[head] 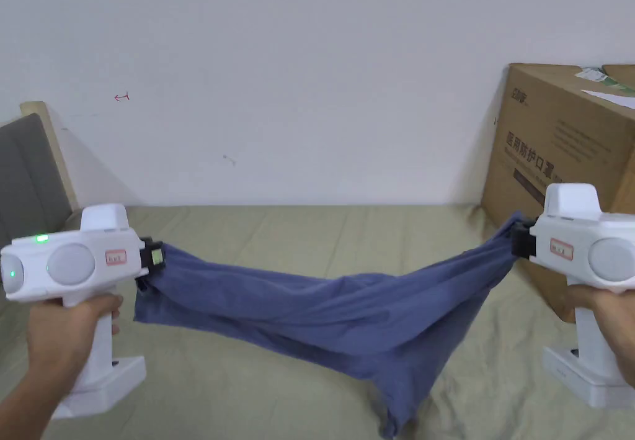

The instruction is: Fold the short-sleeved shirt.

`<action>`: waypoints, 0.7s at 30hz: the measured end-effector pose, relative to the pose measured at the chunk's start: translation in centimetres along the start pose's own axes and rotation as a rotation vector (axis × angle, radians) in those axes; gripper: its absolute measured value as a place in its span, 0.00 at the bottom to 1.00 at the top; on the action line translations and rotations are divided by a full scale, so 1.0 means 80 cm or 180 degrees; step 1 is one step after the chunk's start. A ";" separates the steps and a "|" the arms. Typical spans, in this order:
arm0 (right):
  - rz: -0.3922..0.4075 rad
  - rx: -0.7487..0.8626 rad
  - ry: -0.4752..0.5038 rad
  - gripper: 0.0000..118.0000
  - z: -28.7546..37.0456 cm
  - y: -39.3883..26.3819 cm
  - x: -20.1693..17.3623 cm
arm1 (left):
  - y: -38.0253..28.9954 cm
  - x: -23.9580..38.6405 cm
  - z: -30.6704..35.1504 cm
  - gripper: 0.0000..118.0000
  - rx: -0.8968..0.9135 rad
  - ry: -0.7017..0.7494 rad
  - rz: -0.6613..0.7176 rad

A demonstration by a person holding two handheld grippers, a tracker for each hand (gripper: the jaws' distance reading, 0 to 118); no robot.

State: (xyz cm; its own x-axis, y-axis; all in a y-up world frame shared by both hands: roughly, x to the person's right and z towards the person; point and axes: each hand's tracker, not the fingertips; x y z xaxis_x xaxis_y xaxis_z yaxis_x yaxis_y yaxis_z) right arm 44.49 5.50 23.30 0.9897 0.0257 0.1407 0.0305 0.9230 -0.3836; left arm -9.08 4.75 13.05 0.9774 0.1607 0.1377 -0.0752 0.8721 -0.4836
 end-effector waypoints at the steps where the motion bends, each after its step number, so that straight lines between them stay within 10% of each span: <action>1: -0.0003 0.0032 -0.0008 0.01 -0.005 0.012 0.001 | 0.017 -0.001 -0.005 0.09 0.0015 0.0007 0.0017; 11: -0.0075 0.0319 -0.0161 0.01 -0.064 0.079 0.001 | 0.114 0.000 -0.074 0.09 0.0149 0.0058 0.0023; 21: -0.0117 0.0091 -0.0244 0.01 -0.139 0.002 -0.019 | 0.041 -0.028 -0.189 0.09 -0.0263 0.0068 0.0070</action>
State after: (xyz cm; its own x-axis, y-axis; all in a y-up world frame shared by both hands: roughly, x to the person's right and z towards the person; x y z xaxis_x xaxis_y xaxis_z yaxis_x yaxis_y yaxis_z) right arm 44.52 1.31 12.86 0.9744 0.0200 0.2241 0.0615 0.9344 -0.3508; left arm -8.55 0.27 -1.90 0.9797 0.1686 0.1081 -0.0810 0.8272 -0.5560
